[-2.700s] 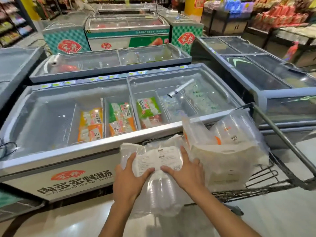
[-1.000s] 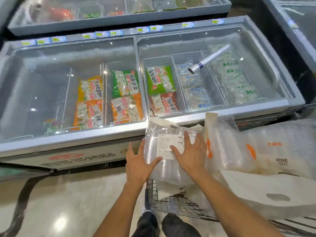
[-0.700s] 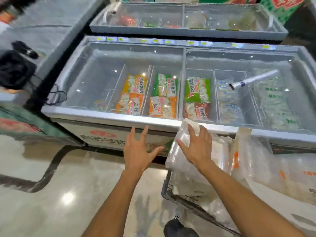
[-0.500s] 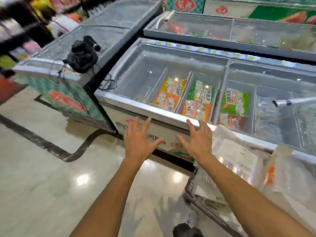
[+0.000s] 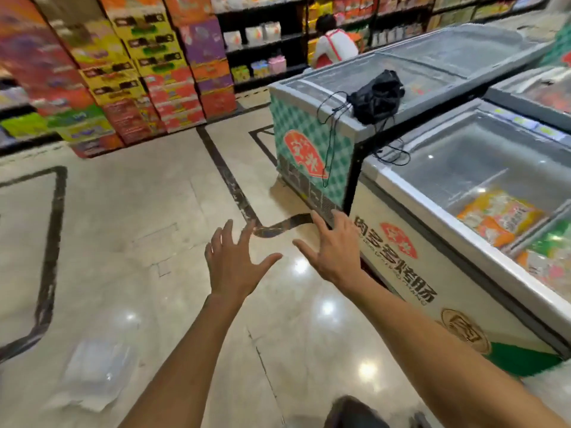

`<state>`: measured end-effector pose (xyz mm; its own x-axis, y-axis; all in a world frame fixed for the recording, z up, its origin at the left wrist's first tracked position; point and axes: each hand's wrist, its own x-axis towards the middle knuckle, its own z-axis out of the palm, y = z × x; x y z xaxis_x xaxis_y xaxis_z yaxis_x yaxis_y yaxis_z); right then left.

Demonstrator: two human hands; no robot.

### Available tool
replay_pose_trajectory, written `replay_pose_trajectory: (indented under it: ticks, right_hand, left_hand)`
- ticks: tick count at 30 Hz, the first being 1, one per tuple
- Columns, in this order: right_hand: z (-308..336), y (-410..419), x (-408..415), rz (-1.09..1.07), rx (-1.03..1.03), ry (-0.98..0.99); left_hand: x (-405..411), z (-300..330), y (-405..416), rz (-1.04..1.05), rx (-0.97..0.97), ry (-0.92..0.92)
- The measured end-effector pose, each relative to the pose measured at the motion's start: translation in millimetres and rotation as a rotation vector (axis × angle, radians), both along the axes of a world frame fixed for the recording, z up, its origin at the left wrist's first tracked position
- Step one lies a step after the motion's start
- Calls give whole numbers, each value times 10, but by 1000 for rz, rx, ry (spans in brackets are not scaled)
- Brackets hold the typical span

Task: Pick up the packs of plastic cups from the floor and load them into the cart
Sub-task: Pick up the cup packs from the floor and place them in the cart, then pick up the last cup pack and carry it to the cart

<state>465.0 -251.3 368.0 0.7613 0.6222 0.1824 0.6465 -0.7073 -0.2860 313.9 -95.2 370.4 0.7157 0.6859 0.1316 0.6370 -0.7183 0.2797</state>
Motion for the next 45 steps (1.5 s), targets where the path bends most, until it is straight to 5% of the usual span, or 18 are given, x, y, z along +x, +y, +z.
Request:
replay_pose_trajectory:
  ticks: [11, 23, 38, 45]
  right_hand:
    - [-463, 2800, -918, 550, 3, 130]
    - [-736, 5164, -2918, 1204, -116, 158]
    - [-1620, 7483, -4810, 1541, -343, 23]
    - [-2816, 8792, -5458, 1722, -515, -50]
  left_hand:
    - [-1717, -448, 1693, 637, -143, 49]
    - [-3369, -897, 2452, 1285, -144, -37]
    - [-4650, -1820, 4459, 1592, -323, -203]
    - [-4819, -3014, 5395, 1834, -544, -290]
